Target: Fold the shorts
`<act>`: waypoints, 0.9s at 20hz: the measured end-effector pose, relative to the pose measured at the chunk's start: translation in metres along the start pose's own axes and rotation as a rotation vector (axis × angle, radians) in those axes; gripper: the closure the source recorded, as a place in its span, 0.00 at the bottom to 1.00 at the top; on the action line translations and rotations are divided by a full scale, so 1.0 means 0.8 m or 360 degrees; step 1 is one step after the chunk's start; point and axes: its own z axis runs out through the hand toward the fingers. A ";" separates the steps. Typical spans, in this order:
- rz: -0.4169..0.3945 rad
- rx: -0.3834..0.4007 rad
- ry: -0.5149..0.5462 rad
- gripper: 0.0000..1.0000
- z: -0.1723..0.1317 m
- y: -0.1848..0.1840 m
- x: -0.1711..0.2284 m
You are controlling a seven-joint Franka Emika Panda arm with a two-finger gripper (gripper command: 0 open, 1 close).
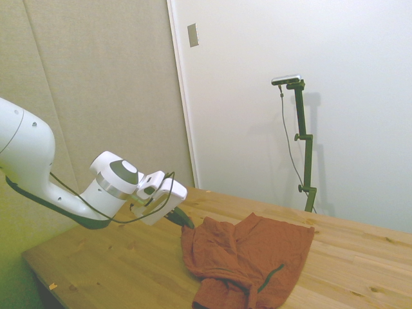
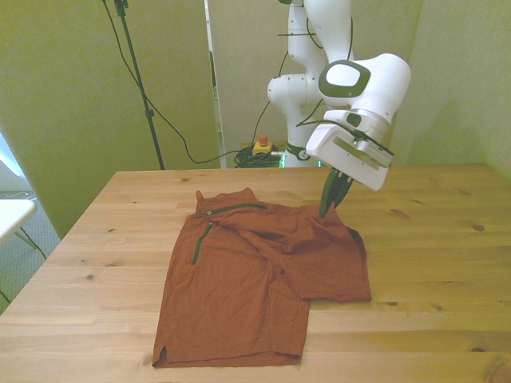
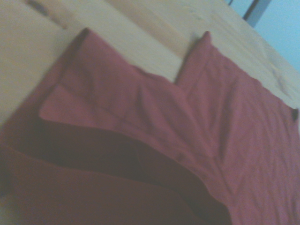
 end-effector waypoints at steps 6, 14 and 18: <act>0.0166 -0.0042 -0.0002 1.00 0.027 0.046 0.078; 0.0276 -0.0112 -0.0021 1.00 0.103 0.070 0.163; 0.0297 -0.0133 -0.0013 1.00 0.130 0.068 0.196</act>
